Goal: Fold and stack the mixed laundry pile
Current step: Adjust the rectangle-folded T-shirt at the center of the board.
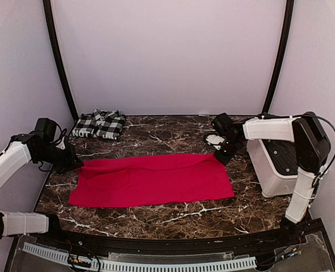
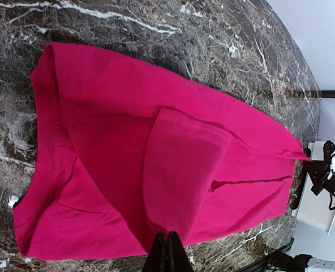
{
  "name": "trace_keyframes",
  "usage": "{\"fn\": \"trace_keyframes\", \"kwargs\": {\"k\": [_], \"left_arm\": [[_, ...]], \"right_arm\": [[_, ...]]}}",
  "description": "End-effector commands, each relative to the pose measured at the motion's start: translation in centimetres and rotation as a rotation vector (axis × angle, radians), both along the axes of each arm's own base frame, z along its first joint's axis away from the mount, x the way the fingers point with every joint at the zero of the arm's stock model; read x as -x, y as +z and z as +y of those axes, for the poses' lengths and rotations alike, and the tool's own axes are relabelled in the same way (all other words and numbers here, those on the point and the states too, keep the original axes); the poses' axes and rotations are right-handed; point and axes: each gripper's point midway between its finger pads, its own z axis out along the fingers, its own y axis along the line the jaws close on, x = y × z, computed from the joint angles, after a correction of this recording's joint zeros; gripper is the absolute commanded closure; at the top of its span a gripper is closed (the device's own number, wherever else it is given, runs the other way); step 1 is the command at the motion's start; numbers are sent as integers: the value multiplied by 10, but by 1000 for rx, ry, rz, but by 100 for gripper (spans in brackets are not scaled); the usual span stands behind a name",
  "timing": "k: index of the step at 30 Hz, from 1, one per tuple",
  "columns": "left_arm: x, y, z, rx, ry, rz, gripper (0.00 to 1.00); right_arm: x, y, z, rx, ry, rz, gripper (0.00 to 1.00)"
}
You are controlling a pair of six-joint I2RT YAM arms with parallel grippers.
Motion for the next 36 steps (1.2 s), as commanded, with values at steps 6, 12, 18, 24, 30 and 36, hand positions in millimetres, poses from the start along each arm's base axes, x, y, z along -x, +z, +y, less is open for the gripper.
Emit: {"fn": "trace_keyframes", "kwargs": {"k": [6,12,18,24,30,36], "left_arm": [[20,16,-1,-18,2,38,100],[27,7,2,-39,-6,82,100],[31,3,-1,-36,-26,106,100],[39,0,-9,-43,-70,134,100],[54,-11,-16,-56,-131,189,100],[66,-20,-14,-100,-154,241,100]], "right_arm": [[-2,5,-8,53,-25,-37,100],[2,-4,-15,90,-39,-30,100],[9,-16,-16,105,-37,5,100],[12,-19,-19,137,-46,19,97],[23,-19,-33,217,-113,32,89],[32,-24,-42,242,-138,32,97]]}}
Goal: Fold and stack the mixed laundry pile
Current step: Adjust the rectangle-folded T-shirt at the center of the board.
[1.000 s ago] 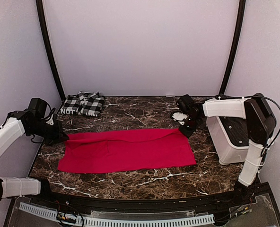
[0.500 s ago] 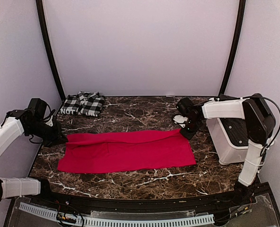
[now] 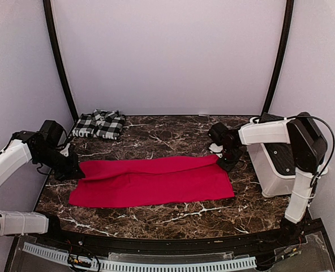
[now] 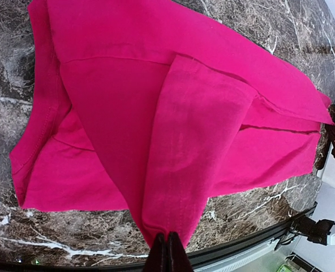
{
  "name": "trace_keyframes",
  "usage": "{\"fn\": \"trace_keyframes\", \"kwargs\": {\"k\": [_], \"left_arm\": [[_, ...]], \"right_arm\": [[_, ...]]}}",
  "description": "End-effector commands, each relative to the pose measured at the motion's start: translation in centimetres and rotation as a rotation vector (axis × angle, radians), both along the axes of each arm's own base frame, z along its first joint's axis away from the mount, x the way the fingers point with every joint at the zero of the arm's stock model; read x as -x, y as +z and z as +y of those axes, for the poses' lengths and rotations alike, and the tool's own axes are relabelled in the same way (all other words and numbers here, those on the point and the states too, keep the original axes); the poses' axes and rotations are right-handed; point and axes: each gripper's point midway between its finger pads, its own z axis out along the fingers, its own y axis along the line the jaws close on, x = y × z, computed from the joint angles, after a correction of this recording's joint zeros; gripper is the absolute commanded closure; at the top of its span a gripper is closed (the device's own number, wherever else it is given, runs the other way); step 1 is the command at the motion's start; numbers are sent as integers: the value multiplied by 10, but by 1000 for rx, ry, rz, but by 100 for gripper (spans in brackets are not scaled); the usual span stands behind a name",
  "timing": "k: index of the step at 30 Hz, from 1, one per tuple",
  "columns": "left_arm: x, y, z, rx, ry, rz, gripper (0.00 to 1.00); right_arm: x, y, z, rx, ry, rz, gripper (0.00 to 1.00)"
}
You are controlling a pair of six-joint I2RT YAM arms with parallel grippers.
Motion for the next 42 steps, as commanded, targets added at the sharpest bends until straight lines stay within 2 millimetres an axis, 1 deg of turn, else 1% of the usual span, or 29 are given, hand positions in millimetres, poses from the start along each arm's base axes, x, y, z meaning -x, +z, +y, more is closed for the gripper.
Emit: {"fn": "trace_keyframes", "kwargs": {"k": [1,6,7,9,10,11,12,13,14,15,16,17,18,19,21,22,23,24,25,26,27,28,29,30,32,34,38,41,42], "left_arm": [[18,-11,6,-50,-25,68,100],[20,-13,8,-63,-15,77,100],[21,-13,8,-61,-17,80,100],[22,-14,7,-57,-26,83,96],[22,-13,5,-51,-38,79,91],[21,-10,5,-51,-44,73,86],[21,-8,6,-57,-52,63,84],[18,-2,5,-57,-57,46,79],[17,3,4,-53,-68,23,76],[14,10,3,-46,-73,-3,70],[12,15,2,-42,-79,-22,66],[9,20,2,-40,-81,-45,58],[7,21,1,-39,-84,-55,56],[2,23,1,-39,-85,-69,52],[-10,25,-1,-40,-83,-95,50],[-21,28,-4,-23,-81,-130,49],[-27,25,-9,0,-85,-127,49],[-39,26,-13,20,-80,-158,49],[-46,21,-17,41,-82,-149,49],[-59,22,-20,57,-81,-183,49],[-66,12,-24,70,-84,-160,50],[-76,12,-26,76,-84,-184,50],[-81,1,-28,82,-83,-151,51],[-89,0,-30,90,-86,-165,51],[-99,-16,-34,110,-87,-135,51],[-104,-26,-37,124,-86,-126,51],[-109,-45,-41,135,-84,-102,50],[-113,-56,-47,136,-97,-91,50],[-113,-63,-48,131,-99,-73,50]], "right_arm": [[11,-6,-13,49,-34,4,98],[10,-7,-10,43,-35,6,100],[10,-7,-11,52,-38,9,98],[10,-6,-16,78,-54,10,87],[10,-4,-19,95,-68,1,78],[10,-1,-21,106,-81,-7,67],[9,2,-23,108,-94,-18,58],[7,6,-23,108,-104,-31,52],[6,11,-24,108,-114,-44,47],[5,16,-25,106,-123,-54,41],[3,21,-26,101,-135,-65,38],[3,27,-26,99,-145,-73,36],[2,32,-28,99,-157,-79,34],[1,37,-28,96,-169,-84,32],[-3,50,-27,74,-186,-109,31],[-6,58,-24,47,-191,-127,31],[-8,65,-18,8,-186,-138,31],[-10,72,-12,-39,-179,-151,31],[-12,78,-5,-86,-172,-160,31],[-13,84,4,-140,-156,-158,30],[-14,88,11,-186,-146,-150,29],[-13,91,15,-214,-142,-140,28],[-13,93,15,-220,-139,-134,27],[-12,94,11,-200,-141,-125,26],[-13,94,-1,-144,-157,-137,26],[-13,94,-6,-137,-164,-133,26],[-12,92,11,-243,-144,-118,26],[-13,92,17,-277,-140,-118,26],[-13,92,17,-276,-140,-118,27]]}}
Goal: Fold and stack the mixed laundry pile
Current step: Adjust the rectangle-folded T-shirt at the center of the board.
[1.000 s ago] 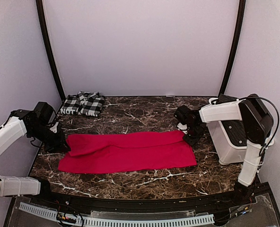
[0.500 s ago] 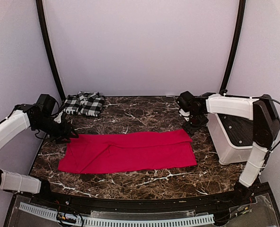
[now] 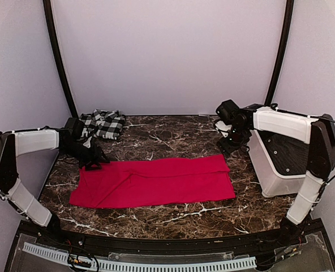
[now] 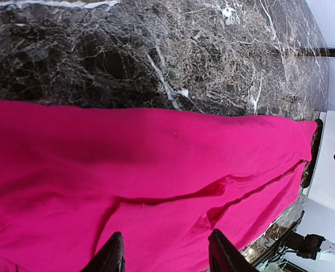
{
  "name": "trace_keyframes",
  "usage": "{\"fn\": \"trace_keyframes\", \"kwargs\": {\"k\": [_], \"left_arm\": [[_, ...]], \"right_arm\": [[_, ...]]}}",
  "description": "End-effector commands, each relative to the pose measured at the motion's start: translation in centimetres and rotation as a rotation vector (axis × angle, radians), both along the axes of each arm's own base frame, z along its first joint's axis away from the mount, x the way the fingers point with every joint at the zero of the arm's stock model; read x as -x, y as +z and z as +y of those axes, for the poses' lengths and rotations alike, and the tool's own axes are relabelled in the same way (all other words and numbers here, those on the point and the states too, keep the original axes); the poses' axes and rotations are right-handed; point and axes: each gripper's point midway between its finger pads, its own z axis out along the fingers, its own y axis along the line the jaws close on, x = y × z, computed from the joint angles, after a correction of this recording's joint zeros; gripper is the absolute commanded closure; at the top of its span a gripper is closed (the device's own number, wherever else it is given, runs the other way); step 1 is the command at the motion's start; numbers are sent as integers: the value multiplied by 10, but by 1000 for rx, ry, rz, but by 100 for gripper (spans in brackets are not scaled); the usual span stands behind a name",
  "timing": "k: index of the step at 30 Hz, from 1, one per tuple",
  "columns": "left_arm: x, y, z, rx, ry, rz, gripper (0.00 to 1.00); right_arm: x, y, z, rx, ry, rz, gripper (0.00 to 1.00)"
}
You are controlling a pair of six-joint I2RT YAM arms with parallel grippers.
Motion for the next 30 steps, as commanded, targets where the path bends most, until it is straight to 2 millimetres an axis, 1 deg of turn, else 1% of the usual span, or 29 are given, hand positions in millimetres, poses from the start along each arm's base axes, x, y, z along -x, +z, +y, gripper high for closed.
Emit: {"fn": "trace_keyframes", "kwargs": {"k": [1,4,8,11,15,17,19,20,21,23,24,26,27,30], "left_arm": [[-8,-13,-11,23,-19,-8,50],[-9,-28,-11,3,-15,23,50],[-4,-46,-4,-61,-5,75,47],[1,-50,-9,-82,-29,88,47],[8,-44,-26,-75,-92,73,50],[11,-41,-33,-68,-117,65,56],[15,-38,-39,-57,-138,55,72],[17,-36,-41,-51,-144,47,76],[19,-34,-45,-41,-157,45,83],[24,-29,-51,-34,-179,36,87],[26,-24,-54,-31,-187,26,88],[34,-20,-63,-21,-222,22,88],[41,-18,-71,-9,-252,29,89],[55,-15,-85,4,-307,38,92]], "right_arm": [[0,6,11,-69,17,-15,27],[0,6,9,-63,21,-19,27],[0,10,13,-103,25,-28,27],[-2,11,15,-115,27,-36,26],[-3,10,13,-109,27,-36,26],[-3,10,13,-110,25,-38,26],[-3,9,12,-111,25,-37,26],[-2,8,12,-110,24,-34,26],[-2,8,11,-109,23,-33,27],[-2,9,11,-111,23,-35,27],[-2,10,11,-112,23,-36,27],[-1,11,10,-111,23,-38,27],[-2,12,10,-110,22,-42,27],[-2,11,9,-107,21,-41,27]]}}
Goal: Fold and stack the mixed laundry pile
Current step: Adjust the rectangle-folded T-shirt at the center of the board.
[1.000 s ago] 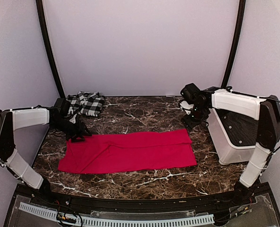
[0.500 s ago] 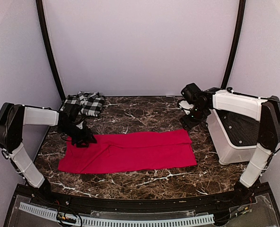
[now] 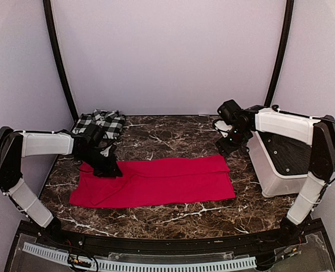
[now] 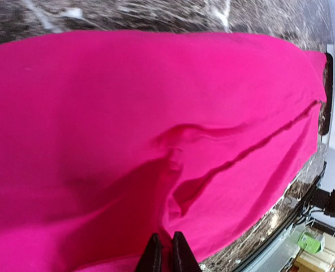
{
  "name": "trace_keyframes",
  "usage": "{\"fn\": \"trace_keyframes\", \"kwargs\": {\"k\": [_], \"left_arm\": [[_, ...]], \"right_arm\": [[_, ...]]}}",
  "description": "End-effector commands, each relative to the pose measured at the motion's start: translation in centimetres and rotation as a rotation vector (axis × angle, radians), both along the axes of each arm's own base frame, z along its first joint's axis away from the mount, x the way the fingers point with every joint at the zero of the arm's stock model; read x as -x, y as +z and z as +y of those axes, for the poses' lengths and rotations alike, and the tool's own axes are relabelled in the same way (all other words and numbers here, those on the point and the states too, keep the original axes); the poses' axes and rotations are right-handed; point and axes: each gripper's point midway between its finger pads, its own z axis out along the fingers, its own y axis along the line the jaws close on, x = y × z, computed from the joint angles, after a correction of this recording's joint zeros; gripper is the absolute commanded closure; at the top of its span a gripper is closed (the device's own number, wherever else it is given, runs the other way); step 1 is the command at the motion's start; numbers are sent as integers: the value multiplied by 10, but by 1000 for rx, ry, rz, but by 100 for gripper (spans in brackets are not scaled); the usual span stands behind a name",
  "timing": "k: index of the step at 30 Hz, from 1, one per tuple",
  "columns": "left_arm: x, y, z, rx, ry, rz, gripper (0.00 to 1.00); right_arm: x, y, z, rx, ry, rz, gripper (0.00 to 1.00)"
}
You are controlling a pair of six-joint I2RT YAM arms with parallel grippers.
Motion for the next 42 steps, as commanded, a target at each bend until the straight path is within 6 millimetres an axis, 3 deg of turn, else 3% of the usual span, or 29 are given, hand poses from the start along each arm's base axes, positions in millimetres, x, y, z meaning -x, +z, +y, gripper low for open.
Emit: {"fn": "trace_keyframes", "kwargs": {"k": [1,2,6,8,12,16,18,23,26,30,33,37,42], "left_arm": [[30,11,-23,39,-101,23,93],[35,12,-30,54,-126,28,92],[46,18,-46,90,-186,33,65],[51,24,-55,113,-218,25,60],[54,45,-72,161,-280,-14,56],[37,65,-60,115,-214,-121,53],[30,63,-51,83,-164,-115,52],[24,36,-37,-5,-70,-51,53],[25,20,-33,-28,-29,-19,54],[26,5,-26,-52,31,-1,54],[29,-7,-19,-79,70,29,54],[38,1,-5,-102,131,28,56],[58,19,27,-141,278,17,54]], "right_arm": [[-3,13,-1,-30,-5,-41,27],[-3,13,-1,-29,-5,-40,27],[-3,14,0,-32,-4,-39,27],[-3,13,0,-32,-5,-40,27],[-3,12,0,-30,-2,-35,27],[-2,11,1,-33,0,-30,27],[-2,11,1,-36,2,-30,27],[-2,11,11,-81,26,-22,27],[-1,11,32,-184,71,0,29],[3,6,70,-349,154,67,38],[1,-11,86,-388,179,124,50],[6,-42,93,-362,186,198,65],[23,-95,70,-257,122,297,68]]}}
